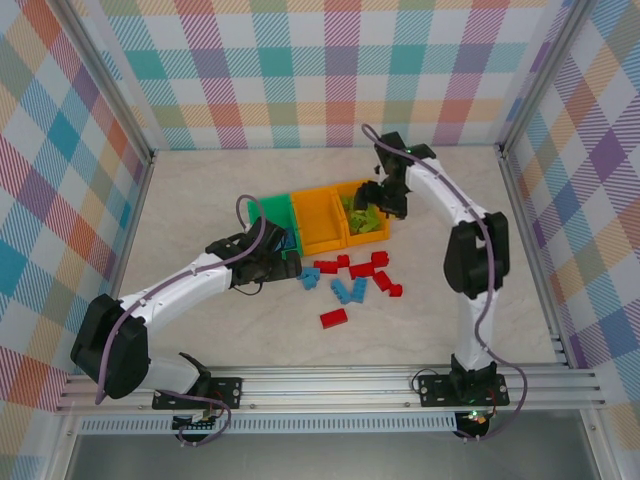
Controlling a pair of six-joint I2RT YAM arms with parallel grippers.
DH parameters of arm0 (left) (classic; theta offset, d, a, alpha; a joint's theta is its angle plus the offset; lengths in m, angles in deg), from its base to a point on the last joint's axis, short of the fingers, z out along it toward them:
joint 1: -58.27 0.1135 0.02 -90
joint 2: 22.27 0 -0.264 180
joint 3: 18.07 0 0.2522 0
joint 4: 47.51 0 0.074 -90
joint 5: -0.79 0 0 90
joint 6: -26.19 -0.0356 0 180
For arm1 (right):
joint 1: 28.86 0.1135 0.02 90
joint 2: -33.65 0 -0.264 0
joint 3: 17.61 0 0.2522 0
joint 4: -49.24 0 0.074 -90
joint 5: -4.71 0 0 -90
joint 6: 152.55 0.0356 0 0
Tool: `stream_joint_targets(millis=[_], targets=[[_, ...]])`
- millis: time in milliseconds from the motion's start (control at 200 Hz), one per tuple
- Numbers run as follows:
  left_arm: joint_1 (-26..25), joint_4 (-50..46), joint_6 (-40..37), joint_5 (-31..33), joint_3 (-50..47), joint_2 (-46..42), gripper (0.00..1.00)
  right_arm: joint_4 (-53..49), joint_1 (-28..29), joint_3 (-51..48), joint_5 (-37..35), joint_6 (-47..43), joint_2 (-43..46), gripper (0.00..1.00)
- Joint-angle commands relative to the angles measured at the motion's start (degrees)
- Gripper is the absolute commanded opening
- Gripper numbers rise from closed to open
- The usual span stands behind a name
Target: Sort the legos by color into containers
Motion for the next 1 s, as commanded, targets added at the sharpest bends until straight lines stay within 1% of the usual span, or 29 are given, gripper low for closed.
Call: stream_joint_targets(millis=[0, 135, 190, 355, 465, 670, 860, 920, 995], targets=[[-0.2, 0.3, 0.2, 0.5, -0.8, -1.1, 1.00, 2.6, 0.1, -10.9, -1.9, 0.3, 9.6, 0.78], [-0.1, 0.8, -0.6, -0.2, -0.7, -0.4, 1.00, 3.0, 0.2, -26.4, -5.6, 0.3, 18.2, 0.77], [-0.2, 1.1, -0.8, -0.6, -0.6, 0.0, 1.00, 2.9, 0.2, -31.4, -5.6, 1.5, 20.7, 0.76], [-0.2, 1.5, -1.5, -1.6, 0.0, 0.9, 1.00, 5.1, 1.7, -41.1, -5.0, 4.7, 25.6, 0.75], [-0.1, 1.5, -2.1, -2.2, 0.1, 1.2, 1.00, 6.2, 2.5, -43.2, -4.9, 5.3, 24.3, 0.73], [-0.1, 1.1, -2.3, -2.0, 0.0, 0.5, 1.00, 7.7, 4.9, -43.3, -4.7, 5.9, 20.5, 0.72], [-0.1, 0.5, -2.2, -1.4, -0.7, -0.3, 1.00, 8.3, 5.3, -43.9, -5.6, 5.9, 18.2, 0.70], [-0.1, 0.5, -2.1, -1.3, -0.8, -0.4, 1.00, 8.3, 5.3, -43.7, -6.2, 5.8, 17.4, 0.67], [-0.1, 0.6, -2.1, -1.3, -0.7, -0.2, 1.00, 8.2, 5.3, -43.1, -6.5, 5.7, 16.7, 0.61]])
